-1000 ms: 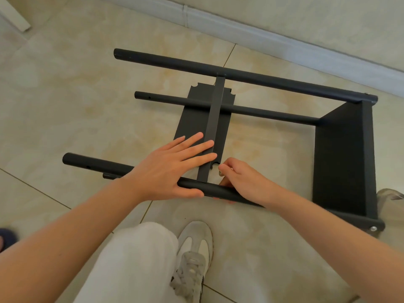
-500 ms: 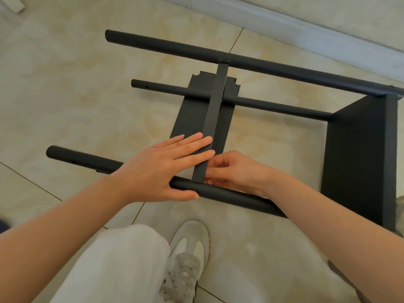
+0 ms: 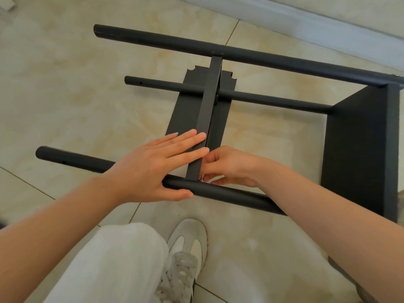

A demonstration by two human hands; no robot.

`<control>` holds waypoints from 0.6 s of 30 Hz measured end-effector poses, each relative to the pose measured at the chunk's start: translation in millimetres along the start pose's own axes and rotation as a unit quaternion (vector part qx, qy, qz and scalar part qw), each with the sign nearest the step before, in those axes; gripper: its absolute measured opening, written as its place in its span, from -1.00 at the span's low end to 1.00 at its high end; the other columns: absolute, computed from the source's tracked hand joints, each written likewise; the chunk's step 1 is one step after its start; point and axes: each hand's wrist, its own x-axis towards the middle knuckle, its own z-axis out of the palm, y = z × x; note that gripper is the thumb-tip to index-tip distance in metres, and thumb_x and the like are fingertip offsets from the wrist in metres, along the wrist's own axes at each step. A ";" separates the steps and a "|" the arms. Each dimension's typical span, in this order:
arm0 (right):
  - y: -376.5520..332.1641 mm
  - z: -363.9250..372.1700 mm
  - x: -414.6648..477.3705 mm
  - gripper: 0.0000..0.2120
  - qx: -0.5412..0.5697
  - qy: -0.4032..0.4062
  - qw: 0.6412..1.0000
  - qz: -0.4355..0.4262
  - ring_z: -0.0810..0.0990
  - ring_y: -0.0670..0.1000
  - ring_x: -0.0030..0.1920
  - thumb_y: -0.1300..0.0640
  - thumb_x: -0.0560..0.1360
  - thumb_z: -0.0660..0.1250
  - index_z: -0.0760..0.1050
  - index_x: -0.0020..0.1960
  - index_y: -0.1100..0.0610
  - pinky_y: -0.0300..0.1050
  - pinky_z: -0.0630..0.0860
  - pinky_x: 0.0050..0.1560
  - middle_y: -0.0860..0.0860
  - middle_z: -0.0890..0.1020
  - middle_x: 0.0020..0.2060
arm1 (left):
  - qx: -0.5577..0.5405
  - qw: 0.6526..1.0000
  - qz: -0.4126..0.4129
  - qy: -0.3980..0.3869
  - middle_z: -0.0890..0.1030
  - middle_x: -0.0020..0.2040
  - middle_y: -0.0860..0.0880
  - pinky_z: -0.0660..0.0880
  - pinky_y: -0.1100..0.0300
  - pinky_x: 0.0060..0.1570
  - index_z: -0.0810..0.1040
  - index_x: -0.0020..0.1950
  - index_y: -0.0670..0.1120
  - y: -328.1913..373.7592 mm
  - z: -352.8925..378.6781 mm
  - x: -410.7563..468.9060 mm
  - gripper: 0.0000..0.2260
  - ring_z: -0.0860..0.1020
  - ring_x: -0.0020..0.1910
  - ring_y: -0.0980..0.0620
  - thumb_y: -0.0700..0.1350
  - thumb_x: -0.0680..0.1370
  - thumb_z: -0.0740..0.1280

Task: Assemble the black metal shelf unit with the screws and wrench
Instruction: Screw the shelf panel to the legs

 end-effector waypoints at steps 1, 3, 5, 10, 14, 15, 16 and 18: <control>-1.1 0.0 0.3 -0.87 -0.002 -0.003 1.000 0.007 0.63 -0.13 -0.15 0.11 0.52 0.41 0.71 -0.16 0.00 -0.18 0.55 -0.02 -0.07 0.70 -0.20 | -0.001 1.000 -0.001 0.001 0.12 0.65 0.00 -0.05 0.22 0.58 0.23 0.62 -0.02 0.3 -0.1 0.0 -0.27 0.01 0.63 0.09 0.33 0.55 0.22; -3.1 -0.1 1.2 -0.87 -0.005 -0.006 1.000 0.021 0.63 -0.11 -0.11 0.11 0.52 0.41 0.70 -0.17 0.00 -0.14 0.55 0.04 -0.06 0.71 -0.19 | -0.002 1.000 -0.001 -0.001 0.12 0.64 0.00 -0.05 0.22 0.58 0.24 0.61 -0.03 0.9 -0.6 0.2 -0.27 0.01 0.63 0.09 0.32 0.55 0.22; -5.0 -0.1 2.1 -0.87 -0.008 -0.012 0.999 0.031 0.63 -0.08 -0.06 0.12 0.52 0.41 0.70 -0.17 0.01 -0.08 0.55 0.14 -0.04 0.72 -0.16 | -0.001 1.000 -0.001 -0.008 0.11 0.65 0.00 -0.07 0.23 0.58 0.22 0.62 -0.02 1.2 -0.9 0.3 -0.27 0.00 0.63 0.10 0.32 0.55 0.22; -5.6 -2.5 3.0 -0.87 -0.001 -0.033 0.998 0.046 0.63 -0.03 -0.03 0.14 0.55 0.39 0.69 -0.14 0.06 -0.05 0.55 0.17 0.00 0.71 -0.15 | -0.001 1.000 -0.002 -0.006 0.11 0.65 0.00 -0.03 0.21 0.59 0.22 0.62 -0.01 0.0 1.0 0.1 -0.28 0.01 0.63 0.08 0.32 0.55 0.23; -5.1 -6.9 1.2 -0.89 0.011 -0.059 0.997 0.055 0.63 -0.02 0.01 0.17 0.55 0.38 0.69 -0.06 0.08 -0.03 0.53 0.22 0.00 0.71 -0.10 | -0.001 1.000 0.004 0.003 0.12 0.65 -0.01 0.02 0.15 0.59 0.22 0.62 -0.01 -0.8 2.6 0.1 -0.28 0.04 0.63 0.06 0.32 0.55 0.24; -4.8 -7.5 1.2 -0.89 0.009 -0.059 0.997 0.055 0.63 -0.02 0.00 0.18 0.55 0.38 0.69 -0.04 0.09 -0.03 0.53 0.22 0.00 0.71 -0.10 | 0.001 1.000 0.005 0.003 0.12 0.65 -0.01 0.03 0.14 0.59 0.21 0.62 0.00 -1.1 3.1 0.0 -0.28 0.04 0.63 0.06 0.32 0.55 0.24; -4.6 -7.8 1.4 -0.89 0.006 -0.058 0.997 0.054 0.63 -0.03 0.00 0.18 0.55 0.39 0.69 -0.01 0.10 -0.04 0.53 0.22 0.00 0.71 -0.09 | 0.002 1.000 0.006 0.002 0.11 0.65 -0.01 0.03 0.14 0.59 0.21 0.62 0.00 -1.4 3.5 -0.1 -0.28 0.04 0.63 0.05 0.32 0.55 0.24; -4.4 -8.2 2.6 -0.89 -0.002 -0.053 0.997 0.053 0.62 -0.02 0.02 0.18 0.55 0.39 0.69 0.01 0.10 -0.02 0.52 0.25 0.00 0.71 -0.08 | 0.006 1.000 0.006 0.001 0.10 0.65 0.00 0.02 0.14 0.58 0.20 0.62 0.00 -1.8 4.4 -0.1 -0.27 0.03 0.63 0.06 0.33 0.56 0.23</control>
